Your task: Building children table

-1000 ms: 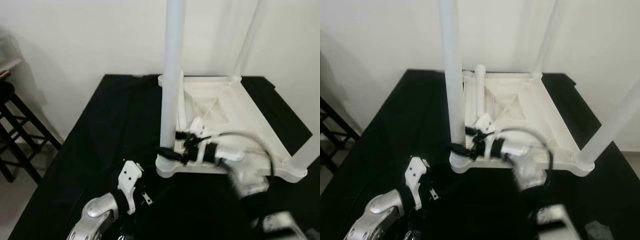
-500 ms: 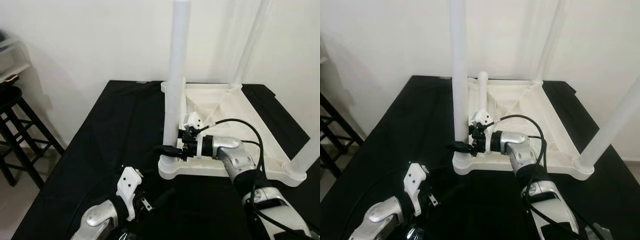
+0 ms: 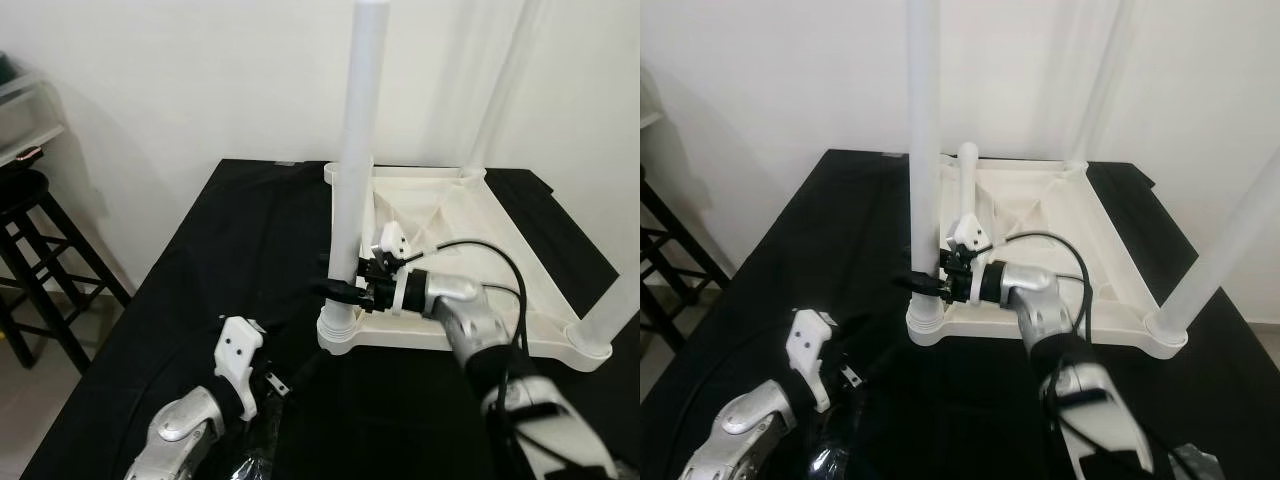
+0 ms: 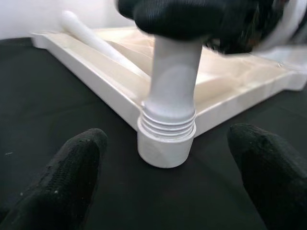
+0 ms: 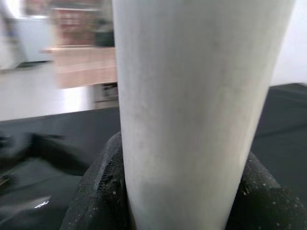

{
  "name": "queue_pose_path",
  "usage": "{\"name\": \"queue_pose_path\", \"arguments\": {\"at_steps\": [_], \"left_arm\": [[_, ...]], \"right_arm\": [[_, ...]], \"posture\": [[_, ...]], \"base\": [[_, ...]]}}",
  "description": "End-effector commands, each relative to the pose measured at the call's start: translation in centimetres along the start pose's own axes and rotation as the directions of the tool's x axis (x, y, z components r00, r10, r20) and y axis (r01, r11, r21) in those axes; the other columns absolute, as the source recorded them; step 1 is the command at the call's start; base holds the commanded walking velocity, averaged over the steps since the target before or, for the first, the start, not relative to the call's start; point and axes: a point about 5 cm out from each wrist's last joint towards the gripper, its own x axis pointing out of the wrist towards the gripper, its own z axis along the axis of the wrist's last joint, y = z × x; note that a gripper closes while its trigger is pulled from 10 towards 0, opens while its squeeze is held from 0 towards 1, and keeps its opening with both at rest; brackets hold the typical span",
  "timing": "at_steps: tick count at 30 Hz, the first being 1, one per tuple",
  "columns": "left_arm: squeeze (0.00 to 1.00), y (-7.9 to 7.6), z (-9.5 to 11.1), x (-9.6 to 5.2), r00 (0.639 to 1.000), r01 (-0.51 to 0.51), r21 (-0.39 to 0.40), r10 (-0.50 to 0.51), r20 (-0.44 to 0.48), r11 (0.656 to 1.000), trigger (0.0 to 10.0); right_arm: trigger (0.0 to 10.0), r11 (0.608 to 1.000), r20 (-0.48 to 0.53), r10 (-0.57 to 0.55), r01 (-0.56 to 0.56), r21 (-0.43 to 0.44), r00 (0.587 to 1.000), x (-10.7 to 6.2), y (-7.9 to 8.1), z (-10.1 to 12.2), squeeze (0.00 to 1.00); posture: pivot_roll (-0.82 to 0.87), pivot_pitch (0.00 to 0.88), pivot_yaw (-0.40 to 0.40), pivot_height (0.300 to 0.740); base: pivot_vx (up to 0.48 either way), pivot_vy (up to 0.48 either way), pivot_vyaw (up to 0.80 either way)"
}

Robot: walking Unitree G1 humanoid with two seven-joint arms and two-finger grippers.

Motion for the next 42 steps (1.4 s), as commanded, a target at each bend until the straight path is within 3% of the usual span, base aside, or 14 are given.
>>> {"name": "queue_pose_path", "arguments": {"at_steps": [1,2,3,4,6,12,18,19,20,26,32,33,34,42], "left_arm": [[0.0,0.5,0.4,-0.3,0.999,-0.038,-0.027,0.039,0.013,0.999,10.0],[0.0,0.7,0.8,-0.3,0.999,-0.042,-0.023,0.042,0.013,0.999,10.0],[0.0,0.7,0.8,-0.3,0.999,-0.042,-0.023,0.042,0.013,0.999,10.0],[0.0,1.1,1.1,-0.3,0.999,-0.034,-0.007,0.034,0.007,0.999,10.0],[0.0,1.2,1.1,-0.4,1.0,-0.027,-0.002,0.027,0.003,1.0,10.0],[0.0,0.7,0.6,-1.0,0.999,-0.005,0.022,0.006,-0.034,1.0,10.0],[0.0,-1.1,0.4,-1.8,0.997,0.035,0.064,-0.031,-0.072,0.997,10.0],[0.0,-1.1,0.5,-1.8,0.997,0.039,0.063,-0.035,-0.073,0.997,10.0],[0.0,-1.2,0.9,-1.5,0.996,0.054,0.073,-0.049,-0.07,0.996,10.0],[0.0,-1.3,1.3,-0.8,0.998,0.044,0.078,-0.04,-0.055,0.996,10.0],[0.0,-1.3,1.4,-0.2,0.998,0.026,0.077,-0.022,-0.052,0.997,10.0],[0.0,-1.3,1.3,0.0,0.998,0.025,0.078,-0.021,-0.054,0.997,10.0],[0.0,-1.3,1.3,0.1,0.998,0.024,0.076,-0.019,-0.056,0.997,10.0],[0.0,-1.5,1.0,0.3,0.997,0.039,0.06,-0.034,-0.076,0.997,10.0]], "right_arm": [[0.0,0.966,-0.116,-0.256,0.258,0.003,0.96,-1.3,-0.5,-2.1,0.0],[0.0,0.903,-0.187,-0.418,0.428,0.016,0.889,-1.8,0.3,-3.6,0.0],[0.0,0.903,-0.187,-0.418,0.428,0.016,0.889,-1.8,0.3,-3.6,0.0],[0.0,0.796,-0.261,-0.596,0.601,-0.069,0.76,-2.8,1.3,-4.8,0.0],[0.0,0.773,-0.26,-0.631,0.622,-0.126,0.731,-3.1,1.6,-4.6,0.0],[0.0,0.763,-0.231,-0.64,0.64,-0.083,0.733,-3.0,2.1,-3.6,0.0],[0.0,0.782,-0.228,-0.598,0.622,0.045,0.769,-1.6,5.2,-3.4,0.0],[3.3,0.766,-0.231,-0.616,0.641,0.048,0.753,-1.8,5.0,-3.2,0.0],[10.0,0.83,-0.2,-0.523,0.548,0.101,0.829,-1.5,4.6,-2.3,1.0],[10.0,0.953,-0.006,-0.287,0.286,0.105,0.958,-1.3,3.0,0.9,1.0],[10.0,0.996,0.042,-0.083,0.082,0.021,0.996,-1.4,2.0,2.5,1.0],[10.0,1.0,0.044,0.012,-0.011,-0.017,0.999,-1.2,1.8,3.3,0.89],[10.0,0.995,0.047,0.094,-0.093,-0.04,0.994,-1.1,1.7,4.0,0.0],[9.3,0.939,0.006,0.343,-0.343,0.001,0.939,-0.4,0.2,5.8,0.0]], "posture": [[0.0,0.0,0.002,0.74],[0.0,0.006,0.012,0.74],[0.0,0.006,0.012,0.74],[-0.01,0.0,-0.008,0.74],[-0.01,0.0,-0.008,0.74],[-0.02,0.004,-0.011,0.74],[-0.03,0.029,0.011,0.74],[-0.03,0.029,0.011,0.74],[-0.03,0.041,0.02,0.74],[-0.05,0.04,0.027,0.74],[-0.05,0.034,0.018,0.74],[-0.05,0.032,0.002,0.74],[-0.05,0.032,0.001,0.74],[-0.04,0.041,-0.019,0.74]], "base": [[0.0,0.0,0.0],[0.0,0.0,0.0],[0.0,0.0,0.0],[0.0,0.0,0.0],[0.0,0.0,0.0],[0.0,0.0,0.0],[0.0,0.0,0.0],[0.0,0.0,0.0],[0.0,0.0,0.0],[0.0,0.0,0.0],[0.0,0.0,0.0],[0.0,0.0,0.0],[0.0,0.0,0.0],[0.0,0.0,0.0]]}}
